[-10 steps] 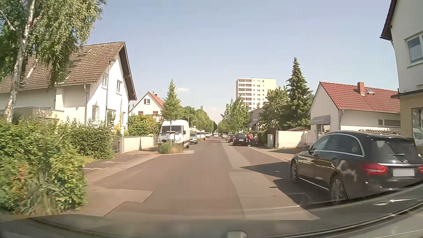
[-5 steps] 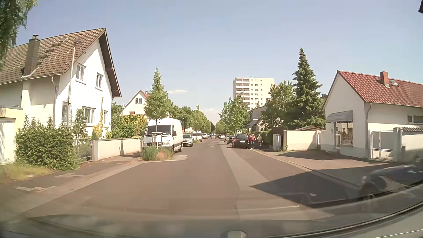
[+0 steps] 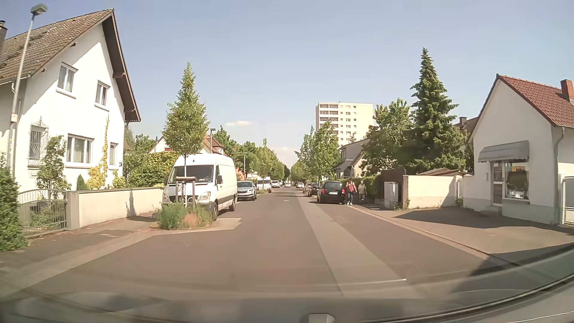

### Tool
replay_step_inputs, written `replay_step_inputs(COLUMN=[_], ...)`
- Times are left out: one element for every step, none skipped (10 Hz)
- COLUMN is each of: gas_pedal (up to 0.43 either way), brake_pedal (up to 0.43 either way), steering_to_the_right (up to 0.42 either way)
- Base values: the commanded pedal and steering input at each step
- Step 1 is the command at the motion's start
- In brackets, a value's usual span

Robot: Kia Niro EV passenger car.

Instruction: Follow the waypoints while adhering to traffic rules and regulations

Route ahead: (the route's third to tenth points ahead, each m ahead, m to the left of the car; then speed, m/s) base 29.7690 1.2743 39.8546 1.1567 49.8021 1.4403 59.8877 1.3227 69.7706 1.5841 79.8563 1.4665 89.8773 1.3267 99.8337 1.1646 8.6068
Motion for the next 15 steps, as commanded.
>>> replay_step_inputs(gas_pedal=[0.110,0.110,0.110,0.110,0.110,0.110,0.110,0.110,0.110,0.098,0.098,0.098,0.098,0.098,0.098], brake_pedal=[0.000,0.000,0.000,0.000,0.000,0.000,0.000,0.000,0.000,0.000,0.000,0.000,0.000,0.000,0.000], steering_to_the_right=[0.001,0.001,0.001,0.001,0.001,0.001,0.001,0.001,0.001,0.000,-0.001,-0.002,-0.003,-0.003,-0.003])
